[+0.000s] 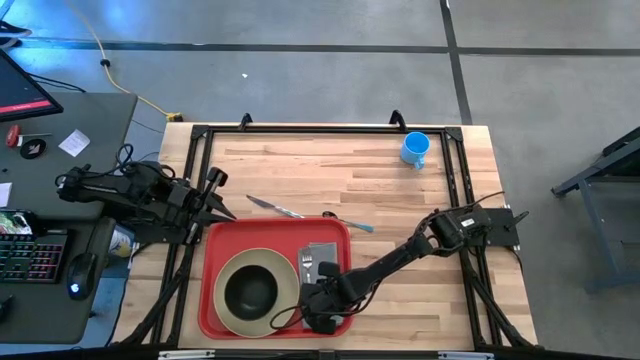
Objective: Set up tray
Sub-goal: Put the white patterned fork on top of the gray napkin, then put the blue spoon on top of the gray napkin to the right of the white patterned fork
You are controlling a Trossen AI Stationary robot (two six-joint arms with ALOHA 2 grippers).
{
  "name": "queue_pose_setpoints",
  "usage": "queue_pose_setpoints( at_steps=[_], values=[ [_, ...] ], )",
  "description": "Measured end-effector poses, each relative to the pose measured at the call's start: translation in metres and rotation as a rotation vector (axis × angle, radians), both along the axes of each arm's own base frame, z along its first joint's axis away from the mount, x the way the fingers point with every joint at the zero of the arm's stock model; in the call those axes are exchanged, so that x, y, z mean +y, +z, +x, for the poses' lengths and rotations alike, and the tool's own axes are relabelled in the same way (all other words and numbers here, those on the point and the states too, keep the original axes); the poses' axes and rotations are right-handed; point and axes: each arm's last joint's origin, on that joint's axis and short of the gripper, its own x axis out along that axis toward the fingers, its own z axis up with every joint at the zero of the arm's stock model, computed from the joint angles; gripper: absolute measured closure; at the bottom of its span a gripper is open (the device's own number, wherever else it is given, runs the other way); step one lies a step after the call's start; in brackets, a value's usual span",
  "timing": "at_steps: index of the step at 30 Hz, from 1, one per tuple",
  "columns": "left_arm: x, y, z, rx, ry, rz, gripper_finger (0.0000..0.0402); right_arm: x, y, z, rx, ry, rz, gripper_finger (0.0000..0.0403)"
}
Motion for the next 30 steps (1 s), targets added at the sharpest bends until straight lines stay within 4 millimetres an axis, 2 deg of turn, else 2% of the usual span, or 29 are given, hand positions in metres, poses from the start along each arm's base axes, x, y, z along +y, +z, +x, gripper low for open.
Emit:
queue_pose_setpoints(
  at_steps=[8,13,16,20,23,30],
  values=[
    [0.0,0.0,0.0,0.001,0.0,0.0,0.0346,0.0,0.003,-0.004,0.034,-0.023,0.018,0.0285],
    [0.0,0.0,0.0,0.001,0.0,0.0,0.0346,-0.007,0.029,-0.013,0.01,-0.054,-0.07,0.0285],
    [0.0,0.0,0.0,0.001,0.0,0.0,0.0346,-0.017,0.04,-0.024,0.055,-0.085,-0.164,0.0285],
    [0.0,0.0,0.0,0.001,0.0,0.0,0.0346,-0.036,0.055,-0.038,0.127,-0.152,-0.318,0.0285],
    [0.0,0.0,0.0,0.001,0.0,0.0,0.0346,-0.056,0.056,-0.04,0.2,-0.194,-0.391,0.0286],
    [0.001,-0.001,0.001,0.012,0.047,-0.002,0.0346,-0.117,0.056,-0.027,0.372,-0.183,-0.344,0.0304]
  ],
)
